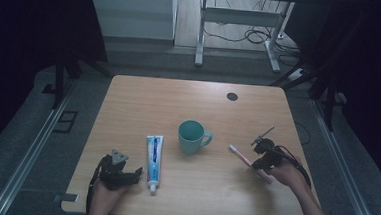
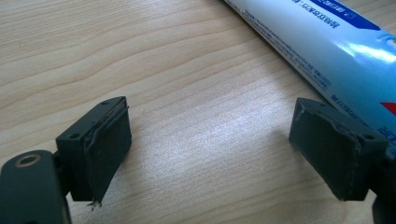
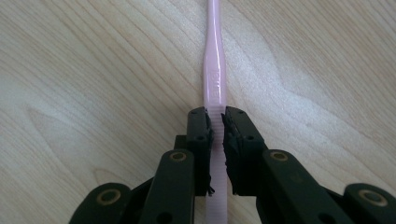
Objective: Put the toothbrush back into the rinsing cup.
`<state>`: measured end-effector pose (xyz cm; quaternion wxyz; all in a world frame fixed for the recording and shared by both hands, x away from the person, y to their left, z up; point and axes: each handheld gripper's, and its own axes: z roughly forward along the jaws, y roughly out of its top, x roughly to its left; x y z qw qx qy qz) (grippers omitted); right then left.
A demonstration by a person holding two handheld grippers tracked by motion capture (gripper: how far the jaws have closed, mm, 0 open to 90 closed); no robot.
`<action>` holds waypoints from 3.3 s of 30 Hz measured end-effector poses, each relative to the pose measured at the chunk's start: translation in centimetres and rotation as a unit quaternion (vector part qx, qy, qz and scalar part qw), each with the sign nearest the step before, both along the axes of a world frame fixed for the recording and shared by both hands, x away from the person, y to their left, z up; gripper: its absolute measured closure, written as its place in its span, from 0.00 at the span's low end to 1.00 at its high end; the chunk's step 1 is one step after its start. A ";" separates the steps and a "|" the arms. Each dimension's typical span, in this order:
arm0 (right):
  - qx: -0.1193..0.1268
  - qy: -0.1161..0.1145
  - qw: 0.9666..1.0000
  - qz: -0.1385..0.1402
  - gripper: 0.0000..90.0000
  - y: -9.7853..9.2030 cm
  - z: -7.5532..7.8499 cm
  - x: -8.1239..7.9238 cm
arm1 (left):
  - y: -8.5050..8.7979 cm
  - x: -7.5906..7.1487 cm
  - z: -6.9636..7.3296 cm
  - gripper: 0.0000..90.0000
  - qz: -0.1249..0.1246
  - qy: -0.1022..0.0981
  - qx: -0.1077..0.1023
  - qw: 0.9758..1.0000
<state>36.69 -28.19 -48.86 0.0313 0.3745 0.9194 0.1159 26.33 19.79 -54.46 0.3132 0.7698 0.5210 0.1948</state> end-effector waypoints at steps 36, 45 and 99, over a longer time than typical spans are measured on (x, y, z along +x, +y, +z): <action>-0.034 0.025 0.999 0.000 0.87 1.9 -0.7 2.0 | 0.0 0.0 0.0 0.14 0.000 0.000 0.000 1.000; -0.014 0.004 1.000 -0.004 0.87 1.3 0.4 1.6 | -0.1 0.0 0.0 0.14 0.001 0.000 -0.001 1.000; 0.195 -0.184 0.963 -0.006 0.87 0.2 6.6 -1.8 | -0.1 0.0 0.0 0.14 0.002 0.000 -0.001 1.000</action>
